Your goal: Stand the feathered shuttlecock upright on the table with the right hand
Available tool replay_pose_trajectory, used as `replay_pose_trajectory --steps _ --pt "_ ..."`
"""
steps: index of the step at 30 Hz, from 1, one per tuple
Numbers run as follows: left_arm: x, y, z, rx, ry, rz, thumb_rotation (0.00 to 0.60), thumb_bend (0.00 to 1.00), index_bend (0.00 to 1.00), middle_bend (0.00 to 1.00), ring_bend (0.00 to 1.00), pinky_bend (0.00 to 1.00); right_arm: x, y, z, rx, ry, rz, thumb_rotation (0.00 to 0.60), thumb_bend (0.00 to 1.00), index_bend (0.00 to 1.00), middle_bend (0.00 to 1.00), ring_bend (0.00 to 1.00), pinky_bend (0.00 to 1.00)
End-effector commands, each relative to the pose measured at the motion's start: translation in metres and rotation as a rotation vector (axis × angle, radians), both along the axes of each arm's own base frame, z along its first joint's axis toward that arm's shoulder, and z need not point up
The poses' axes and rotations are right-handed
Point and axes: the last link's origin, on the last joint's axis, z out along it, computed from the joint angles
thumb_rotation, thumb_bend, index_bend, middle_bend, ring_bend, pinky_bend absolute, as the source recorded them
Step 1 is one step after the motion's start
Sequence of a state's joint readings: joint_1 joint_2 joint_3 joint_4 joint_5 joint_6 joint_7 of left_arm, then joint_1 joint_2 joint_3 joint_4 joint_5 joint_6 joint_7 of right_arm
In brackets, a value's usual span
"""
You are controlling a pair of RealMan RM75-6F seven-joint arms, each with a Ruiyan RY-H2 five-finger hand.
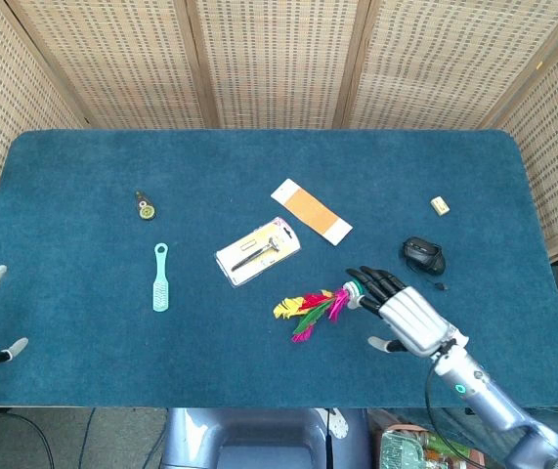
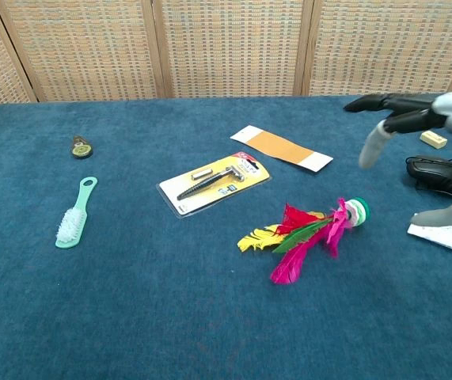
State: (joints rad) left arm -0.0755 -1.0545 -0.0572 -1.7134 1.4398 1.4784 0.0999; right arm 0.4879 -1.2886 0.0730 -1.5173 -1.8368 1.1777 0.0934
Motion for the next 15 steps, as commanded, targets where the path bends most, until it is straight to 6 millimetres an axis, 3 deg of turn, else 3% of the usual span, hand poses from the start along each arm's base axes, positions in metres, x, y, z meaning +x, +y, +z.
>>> replay_pose_trajectory --steps 1,10,15 --pt "-0.001 0.006 -0.003 -0.005 0.005 0.014 0.600 0.00 0.00 0.00 0.00 0.00 0.018 -0.016 -0.036 0.055 0.062 0.082 0.600 0.07 0.37 0.04 0.00 0.15" --pt "-0.004 0.010 -0.006 -0.016 0.014 0.036 0.600 0.00 0.00 0.00 0.00 0.00 0.024 -0.027 -0.082 0.061 0.130 0.154 0.600 0.10 0.38 0.07 0.00 0.16" --pt "-0.003 0.011 -0.007 -0.017 0.021 0.037 0.600 0.00 0.00 0.00 0.00 0.00 0.021 -0.033 -0.095 0.015 0.165 0.192 0.600 0.13 0.39 0.08 0.00 0.17"
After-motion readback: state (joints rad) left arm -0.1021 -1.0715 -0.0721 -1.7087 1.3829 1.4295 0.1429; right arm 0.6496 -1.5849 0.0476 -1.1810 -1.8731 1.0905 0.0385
